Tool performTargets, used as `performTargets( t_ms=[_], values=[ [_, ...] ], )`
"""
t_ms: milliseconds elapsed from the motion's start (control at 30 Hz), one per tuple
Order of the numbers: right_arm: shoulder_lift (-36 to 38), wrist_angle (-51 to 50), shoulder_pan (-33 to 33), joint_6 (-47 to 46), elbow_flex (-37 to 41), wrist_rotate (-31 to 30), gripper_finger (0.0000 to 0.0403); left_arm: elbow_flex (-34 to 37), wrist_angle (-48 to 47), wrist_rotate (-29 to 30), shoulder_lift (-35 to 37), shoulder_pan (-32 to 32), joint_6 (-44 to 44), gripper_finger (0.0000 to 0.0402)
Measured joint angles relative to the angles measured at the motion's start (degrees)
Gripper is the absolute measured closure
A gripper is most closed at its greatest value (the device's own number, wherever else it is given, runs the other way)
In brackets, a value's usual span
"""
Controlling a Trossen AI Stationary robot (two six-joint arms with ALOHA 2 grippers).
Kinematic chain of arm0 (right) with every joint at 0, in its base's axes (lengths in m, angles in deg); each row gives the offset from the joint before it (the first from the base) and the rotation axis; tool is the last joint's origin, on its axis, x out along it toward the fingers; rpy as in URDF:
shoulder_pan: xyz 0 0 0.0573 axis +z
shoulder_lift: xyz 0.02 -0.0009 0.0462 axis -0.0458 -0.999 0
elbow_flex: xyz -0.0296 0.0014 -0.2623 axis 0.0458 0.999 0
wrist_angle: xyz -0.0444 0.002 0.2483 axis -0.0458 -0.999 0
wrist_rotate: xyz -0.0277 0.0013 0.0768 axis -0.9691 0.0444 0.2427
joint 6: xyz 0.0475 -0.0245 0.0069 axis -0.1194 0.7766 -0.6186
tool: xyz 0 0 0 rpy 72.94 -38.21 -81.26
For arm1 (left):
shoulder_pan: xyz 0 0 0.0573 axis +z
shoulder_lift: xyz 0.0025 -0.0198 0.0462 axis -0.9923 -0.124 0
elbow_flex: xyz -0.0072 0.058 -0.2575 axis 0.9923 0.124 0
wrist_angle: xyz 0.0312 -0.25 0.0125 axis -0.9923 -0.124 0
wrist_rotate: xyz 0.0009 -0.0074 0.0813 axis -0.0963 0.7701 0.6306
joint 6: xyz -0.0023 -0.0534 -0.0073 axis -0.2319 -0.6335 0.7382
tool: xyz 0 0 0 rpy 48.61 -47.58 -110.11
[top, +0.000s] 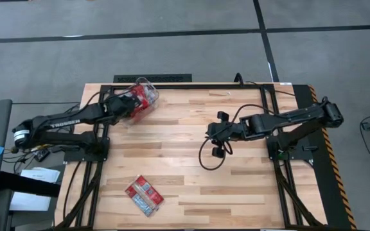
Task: Sort popcorn bags into baskets
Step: Put the red popcorn bag into the transparent bin
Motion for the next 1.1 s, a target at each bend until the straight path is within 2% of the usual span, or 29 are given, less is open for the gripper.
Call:
performTargets(
  t_ms=[100,167,300,433,567,667,767,867,967,1100],
  values=[
    [0.0,-0.2,0.0,0.0,0.0,0.0,0.0305,0.0,2.2,-0.3,-1.2,1.7,0.8,0.0370],
    [0.0,-0.6,0.1,0.0,0.0,0.0,0.0305,0.0,3.4,-0.6,-1.8,2.5,3.0,0.0352],
    [0.0,-1.7,0.1,0.0,0.0,0.0,0.0305,0.0,5.5,-2.5,-2.5,4.4,9.9,0.0288],
    [0.0,-1.7,0.1,0.0,0.0,0.1,0.0305,0.0,5.6,-1.0,-1.5,6.9,15.7,0.0211],
    [0.0,-1.9,0.1,-0.1,0.0,0.6,0.0305,0.0,5.7,-7.4,1.2,9.9,17.5,0.0144],
    [0.0,-1.8,0.1,-0.1,0.0,1.6,0.0305,-1.0,4.6,-14.8,4.3,11.4,24.5,0.0121],
    [0.0,-1.8,0.1,-0.1,0.0,1.8,0.0305,-3.4,1.0,-24.5,7.6,11.2,30.8,0.0123],
    [0.0,-1.1,0.1,-0.1,0.0,1.8,0.0305,-5.5,-5.4,-34.6,9.5,7.7,33.2,0.0147],
    [0.0,0.3,0.1,-0.1,0.0,1.8,0.0305,-7.0,-11.7,-38.0,10.6,0.6,31.0,0.0184],
    [0.0,1.5,0.1,-1.5,0.0,2.3,0.0305,-6.8,-16.9,-40.0,10.4,-14.3,20.5,0.0245]
  ],
)
